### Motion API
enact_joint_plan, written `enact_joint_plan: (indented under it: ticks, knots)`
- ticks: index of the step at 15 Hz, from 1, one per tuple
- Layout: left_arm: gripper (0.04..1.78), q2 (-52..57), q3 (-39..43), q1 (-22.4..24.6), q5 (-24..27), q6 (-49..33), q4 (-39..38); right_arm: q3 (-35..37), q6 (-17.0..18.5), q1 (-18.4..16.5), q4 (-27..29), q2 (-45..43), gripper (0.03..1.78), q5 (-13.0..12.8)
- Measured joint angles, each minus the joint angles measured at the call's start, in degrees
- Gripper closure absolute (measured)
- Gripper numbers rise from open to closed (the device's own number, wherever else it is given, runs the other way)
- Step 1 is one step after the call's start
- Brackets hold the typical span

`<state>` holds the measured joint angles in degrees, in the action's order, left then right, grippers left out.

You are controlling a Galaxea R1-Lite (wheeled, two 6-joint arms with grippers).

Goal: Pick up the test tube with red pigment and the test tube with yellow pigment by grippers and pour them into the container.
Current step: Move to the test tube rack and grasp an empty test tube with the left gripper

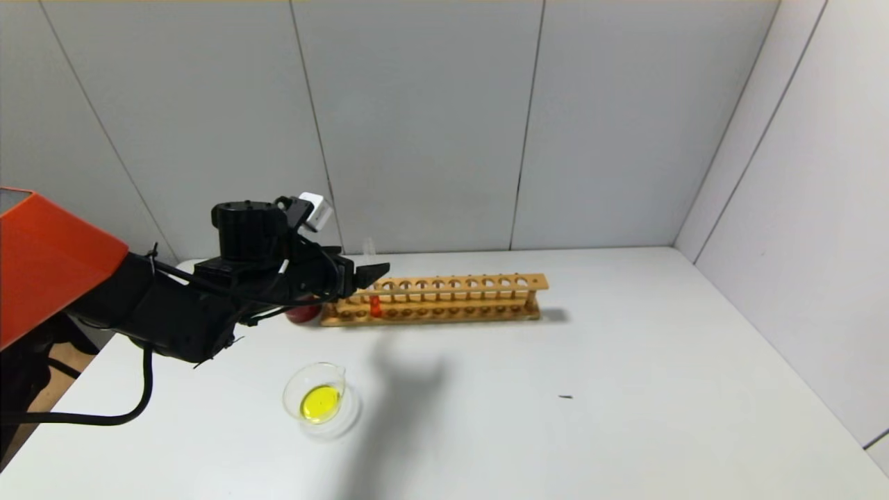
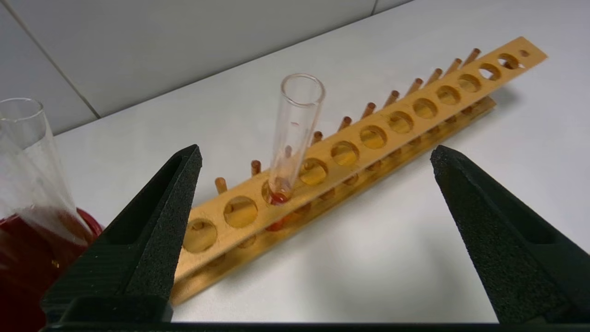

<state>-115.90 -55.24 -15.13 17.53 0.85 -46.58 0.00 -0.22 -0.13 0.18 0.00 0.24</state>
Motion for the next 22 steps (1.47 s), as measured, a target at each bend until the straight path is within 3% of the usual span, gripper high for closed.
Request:
enact_joint_plan:
  ticks: [5,14,18,22]
  knots:
    - [0.07,-8.1,-8.6,-0.1,-4.6,1.4,0.8,0.0,0.0,0.0,0.0,0.0,0.06,0.0]
    - [0.14,-11.4,-9.1,-0.7,-4.7,1.4,0.5,0.0,0.0,0.0,0.0,0.0,0.06,0.0]
    - [0.57,-11.5,-9.0,-0.9,-4.7,1.3,0.4,0.0,0.0,0.0,0.0,0.0,0.06,0.0]
    - [1.31,-11.9,-8.8,-1.9,-4.7,1.4,0.3,0.0,0.0,0.0,0.0,0.0,0.06,0.0]
